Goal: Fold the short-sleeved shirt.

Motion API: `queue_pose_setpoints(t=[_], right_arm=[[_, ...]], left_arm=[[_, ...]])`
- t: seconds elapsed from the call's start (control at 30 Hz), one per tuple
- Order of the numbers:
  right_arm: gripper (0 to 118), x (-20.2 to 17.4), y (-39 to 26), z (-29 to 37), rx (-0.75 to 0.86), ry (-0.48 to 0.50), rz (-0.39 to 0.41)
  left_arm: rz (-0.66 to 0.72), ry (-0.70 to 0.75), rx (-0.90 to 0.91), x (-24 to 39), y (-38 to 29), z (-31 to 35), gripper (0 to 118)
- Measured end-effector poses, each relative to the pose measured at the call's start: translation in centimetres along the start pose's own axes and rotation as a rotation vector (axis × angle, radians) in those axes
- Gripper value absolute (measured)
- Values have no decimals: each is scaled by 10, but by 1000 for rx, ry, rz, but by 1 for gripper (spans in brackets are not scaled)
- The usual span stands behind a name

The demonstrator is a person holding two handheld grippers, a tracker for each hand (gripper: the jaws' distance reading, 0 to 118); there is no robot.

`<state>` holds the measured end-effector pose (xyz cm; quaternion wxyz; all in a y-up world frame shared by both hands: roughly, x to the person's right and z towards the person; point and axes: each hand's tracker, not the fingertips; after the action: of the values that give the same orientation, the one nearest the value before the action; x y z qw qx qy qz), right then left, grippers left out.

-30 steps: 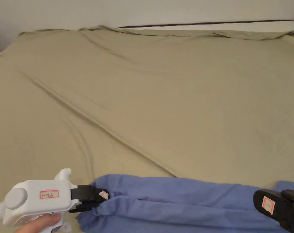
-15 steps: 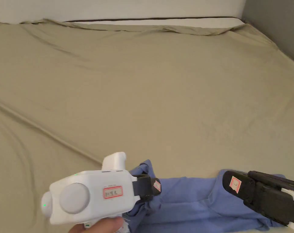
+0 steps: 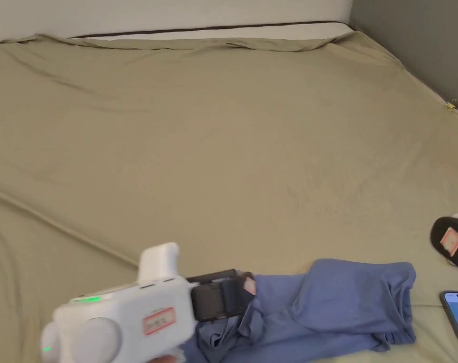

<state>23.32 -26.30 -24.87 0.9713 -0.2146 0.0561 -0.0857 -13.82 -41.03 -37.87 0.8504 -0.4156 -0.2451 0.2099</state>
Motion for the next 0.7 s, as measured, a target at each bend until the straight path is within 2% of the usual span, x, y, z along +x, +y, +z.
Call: queue_pose_setpoints(t=[0.07, 0.1, 0.13, 0.17, 0.23, 0.3, 0.37, 0.5, 0.6, 0.63, 0.7], right_arm=[[3, -3, 2, 5, 30, -65, 57], [3, -4, 2, 6, 31, -78, 66], [3, -6, 2, 6, 21, -62, 54], [3, -6, 2, 7, 19, -40, 42], [3, -6, -1, 4, 3, 20, 0], [3, -9, -2, 6, -12, 30, -3], [3, -10, -3, 8, -22, 27, 8], [3, -14, -3, 7, -41, 36, 34], [3, -18, -3, 4, -49, 57, 25], [3, -19, -3, 2, -52, 77, 19], [3, -23, -2, 0, -48, 102, 18]], left_arm=[[-84, 159, -32, -11, 4, 11, 114], [-125, 243, -54, -12, 2, 6, 69], [-179, 259, -85, -13, -1, -2, 10], [-206, 303, -106, -14, -7, -16, 0], [-201, 291, -156, -11, -27, -50, 0], [-154, 194, -248, 0, -45, -78, 0], [-157, 92, -264, 24, -63, -95, 0], [-256, 133, -237, 68, -84, -120, 0], [-253, 144, -223, 82, -83, -122, 0], [-248, 102, -224, 82, -78, -118, 0], [-183, -76, -227, 77, -68, -99, 0]])
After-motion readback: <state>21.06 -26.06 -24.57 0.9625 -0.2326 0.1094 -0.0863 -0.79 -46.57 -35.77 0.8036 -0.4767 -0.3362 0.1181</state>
